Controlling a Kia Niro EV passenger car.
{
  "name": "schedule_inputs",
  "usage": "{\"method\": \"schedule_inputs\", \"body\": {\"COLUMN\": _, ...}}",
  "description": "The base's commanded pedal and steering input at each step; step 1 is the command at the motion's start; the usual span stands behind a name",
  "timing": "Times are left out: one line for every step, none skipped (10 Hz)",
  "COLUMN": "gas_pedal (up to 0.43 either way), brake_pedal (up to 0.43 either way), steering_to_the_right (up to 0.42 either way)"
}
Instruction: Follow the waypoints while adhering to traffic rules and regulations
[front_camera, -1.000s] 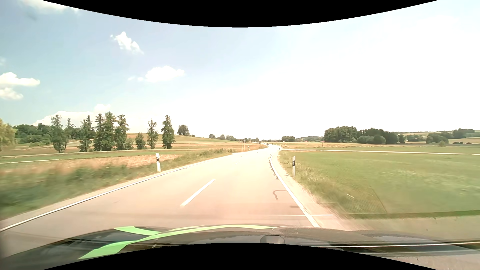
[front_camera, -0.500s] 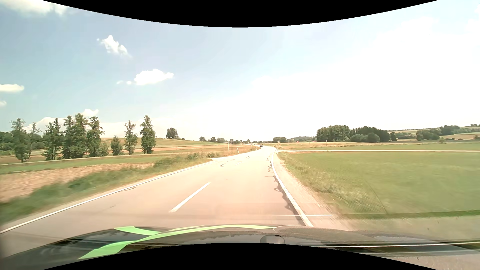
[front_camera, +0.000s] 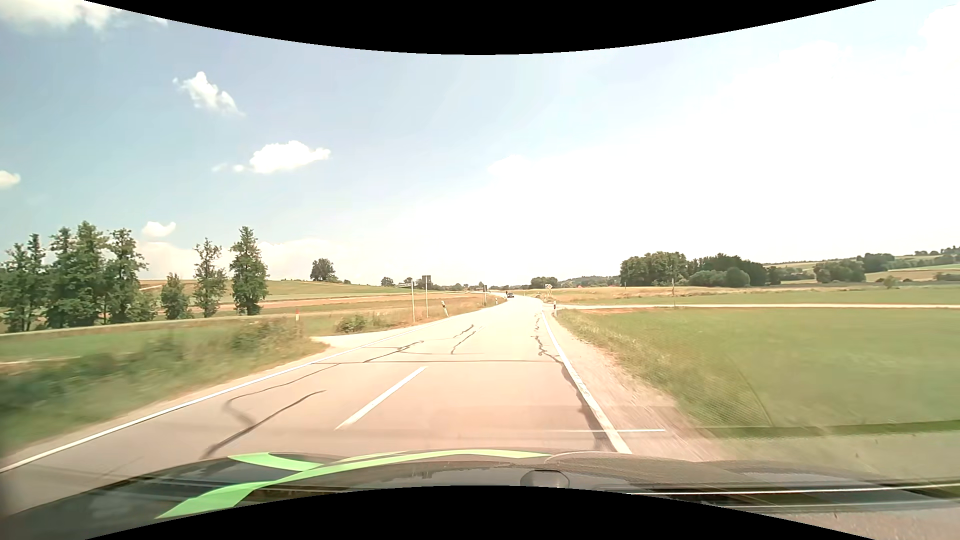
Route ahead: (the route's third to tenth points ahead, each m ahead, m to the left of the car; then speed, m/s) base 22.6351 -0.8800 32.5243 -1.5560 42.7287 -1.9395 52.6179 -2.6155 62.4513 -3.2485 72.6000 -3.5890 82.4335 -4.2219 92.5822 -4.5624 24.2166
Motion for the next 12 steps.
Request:
{"method": "schedule_inputs", "body": {"gas_pedal": 0.197, "brake_pedal": 0.000, "steering_to_the_right": 0.014}}
{"method": "schedule_inputs", "body": {"gas_pedal": 0.197, "brake_pedal": 0.000, "steering_to_the_right": 0.014}}
{"method": "schedule_inputs", "body": {"gas_pedal": 0.197, "brake_pedal": 0.000, "steering_to_the_right": 0.014}}
{"method": "schedule_inputs", "body": {"gas_pedal": 0.209, "brake_pedal": 0.000, "steering_to_the_right": 0.012}}
{"method": "schedule_inputs", "body": {"gas_pedal": 0.220, "brake_pedal": 0.000, "steering_to_the_right": 0.011}}
{"method": "schedule_inputs", "body": {"gas_pedal": 0.240, "brake_pedal": 0.000, "steering_to_the_right": 0.010}}
{"method": "schedule_inputs", "body": {"gas_pedal": 0.240, "brake_pedal": 0.000, "steering_to_the_right": 0.009}}
{"method": "schedule_inputs", "body": {"gas_pedal": 0.248, "brake_pedal": 0.000, "steering_to_the_right": 0.009}}
{"method": "schedule_inputs", "body": {"gas_pedal": 0.268, "brake_pedal": 0.000, "steering_to_the_right": 0.008}}
{"method": "schedule_inputs", "body": {"gas_pedal": 0.287, "brake_pedal": 0.000, "steering_to_the_right": 0.007}}
{"method": "schedule_inputs", "body": {"gas_pedal": 0.287, "brake_pedal": 0.000, "steering_to_the_right": 0.004}}
{"method": "schedule_inputs", "body": {"gas_pedal": 0.287, "brake_pedal": 0.000, "steering_to_the_right": 0.000}}
